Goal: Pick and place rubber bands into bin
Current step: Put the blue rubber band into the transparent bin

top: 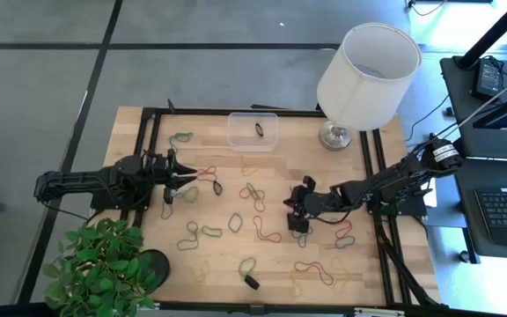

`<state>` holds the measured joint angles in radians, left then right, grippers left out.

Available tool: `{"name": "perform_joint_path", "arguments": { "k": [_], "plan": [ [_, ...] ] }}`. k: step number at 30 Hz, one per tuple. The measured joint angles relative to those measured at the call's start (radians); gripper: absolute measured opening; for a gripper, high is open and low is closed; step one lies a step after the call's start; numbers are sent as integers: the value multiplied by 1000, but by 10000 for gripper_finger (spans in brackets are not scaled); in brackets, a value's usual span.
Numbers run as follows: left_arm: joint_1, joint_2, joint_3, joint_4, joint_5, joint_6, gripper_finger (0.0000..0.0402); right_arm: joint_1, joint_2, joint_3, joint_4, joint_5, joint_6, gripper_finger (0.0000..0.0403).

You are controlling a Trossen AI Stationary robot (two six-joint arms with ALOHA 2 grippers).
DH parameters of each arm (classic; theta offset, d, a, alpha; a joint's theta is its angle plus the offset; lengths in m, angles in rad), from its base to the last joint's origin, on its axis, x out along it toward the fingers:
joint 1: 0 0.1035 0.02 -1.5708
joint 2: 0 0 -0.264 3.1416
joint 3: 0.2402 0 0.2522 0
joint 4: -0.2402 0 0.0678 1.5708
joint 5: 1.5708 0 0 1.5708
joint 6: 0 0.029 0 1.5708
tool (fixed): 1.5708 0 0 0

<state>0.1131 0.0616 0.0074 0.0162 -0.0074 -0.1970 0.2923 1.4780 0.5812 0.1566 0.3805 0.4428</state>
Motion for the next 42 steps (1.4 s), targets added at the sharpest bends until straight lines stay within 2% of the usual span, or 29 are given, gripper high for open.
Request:
{"name": "perform_joint_path", "arguments": {
  "k": [10,21,42],
  "plan": [
    [0,0,0,18,-8,-28,102,4,0,0,4,0,-66,17],
    [0,0,0,101,-102,-52,102,4,0,0,-29,0,-115,19],
    [0,0,0,93,-104,-52,102,8,0,1,-48,1,-134,19]
  ]
}}
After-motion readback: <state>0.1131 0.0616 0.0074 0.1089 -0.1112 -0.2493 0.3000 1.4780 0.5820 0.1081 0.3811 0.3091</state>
